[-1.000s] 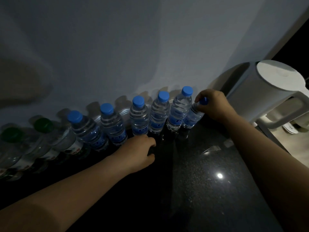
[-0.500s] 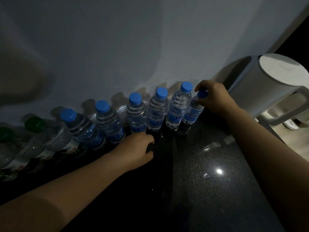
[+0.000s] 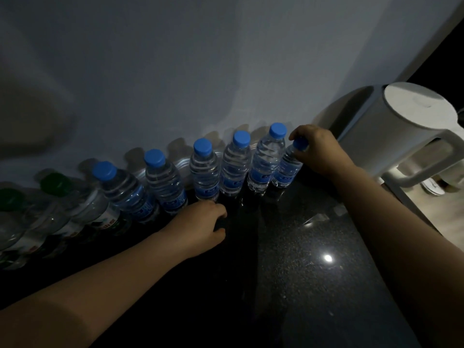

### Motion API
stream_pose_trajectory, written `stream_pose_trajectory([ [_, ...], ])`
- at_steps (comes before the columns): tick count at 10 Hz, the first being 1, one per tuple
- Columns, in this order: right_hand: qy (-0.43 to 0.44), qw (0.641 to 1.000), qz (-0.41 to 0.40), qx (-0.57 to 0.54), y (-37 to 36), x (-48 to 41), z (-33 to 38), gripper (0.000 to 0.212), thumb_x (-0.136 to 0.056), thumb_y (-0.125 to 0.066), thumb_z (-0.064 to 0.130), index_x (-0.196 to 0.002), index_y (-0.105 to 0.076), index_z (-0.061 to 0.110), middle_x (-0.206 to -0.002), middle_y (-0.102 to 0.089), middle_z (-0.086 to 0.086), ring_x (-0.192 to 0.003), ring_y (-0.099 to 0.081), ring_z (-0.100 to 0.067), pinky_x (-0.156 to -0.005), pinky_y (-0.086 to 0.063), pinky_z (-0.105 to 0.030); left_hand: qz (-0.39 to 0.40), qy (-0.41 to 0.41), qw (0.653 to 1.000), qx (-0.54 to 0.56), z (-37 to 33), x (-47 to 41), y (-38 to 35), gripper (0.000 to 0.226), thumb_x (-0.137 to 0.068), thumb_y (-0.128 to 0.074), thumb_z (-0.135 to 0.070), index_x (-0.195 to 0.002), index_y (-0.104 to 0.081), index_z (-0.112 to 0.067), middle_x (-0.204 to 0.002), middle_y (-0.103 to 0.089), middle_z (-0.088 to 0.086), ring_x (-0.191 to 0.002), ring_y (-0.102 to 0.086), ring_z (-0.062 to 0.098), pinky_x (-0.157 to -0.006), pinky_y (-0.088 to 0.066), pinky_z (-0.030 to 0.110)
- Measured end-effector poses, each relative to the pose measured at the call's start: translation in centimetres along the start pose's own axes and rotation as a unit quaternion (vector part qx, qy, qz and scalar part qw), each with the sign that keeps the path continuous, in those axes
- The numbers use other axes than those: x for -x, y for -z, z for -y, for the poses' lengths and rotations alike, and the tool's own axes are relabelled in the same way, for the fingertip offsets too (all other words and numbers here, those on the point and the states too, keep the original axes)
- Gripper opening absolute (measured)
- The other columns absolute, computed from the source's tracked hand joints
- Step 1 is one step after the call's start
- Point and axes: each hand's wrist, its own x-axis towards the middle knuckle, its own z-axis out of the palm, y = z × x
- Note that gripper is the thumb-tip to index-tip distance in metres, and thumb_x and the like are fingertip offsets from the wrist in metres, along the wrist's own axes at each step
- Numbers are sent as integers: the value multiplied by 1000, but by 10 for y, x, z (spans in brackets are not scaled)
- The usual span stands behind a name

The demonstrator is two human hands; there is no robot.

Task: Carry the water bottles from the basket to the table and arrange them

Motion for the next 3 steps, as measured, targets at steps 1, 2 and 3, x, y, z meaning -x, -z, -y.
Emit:
stream_pose_trajectory([
  [1,-13,1000,-1,-3,2,5,5,43,-85,-64,8,-127,-53,11,-128,-54,-12,-114,-54,-27,-96,-44,-33,-5,4,1000,6,-2,6,0,40,-89,-57,-34,-127,-52,-24,-121,-54,-4,-106,-53,11,-92,-47,30],
  [2,-40,999,-18,-10,7,13,11,54,-85,-65,12,-136,-45,13,-136,-49,-11,-122,-49,-27,-102,-41,-37,-13,9,1000,16,-1,12,1,39,-88,-58,-35,-125,-53,-25,-120,-54,-4,-106,-53,11,-92,-47,30],
  [3,-60,997,-43,-7,11,34,18,56,-84,-65,11,-137,-45,11,-137,-48,-13,-119,-51,-28,-100,-44,-38,-32,13,998,45,1,24,4,36,-88,-60,-33,-122,-55,-25,-118,-55,-5,-104,-53,9,-92,-48,31],
])
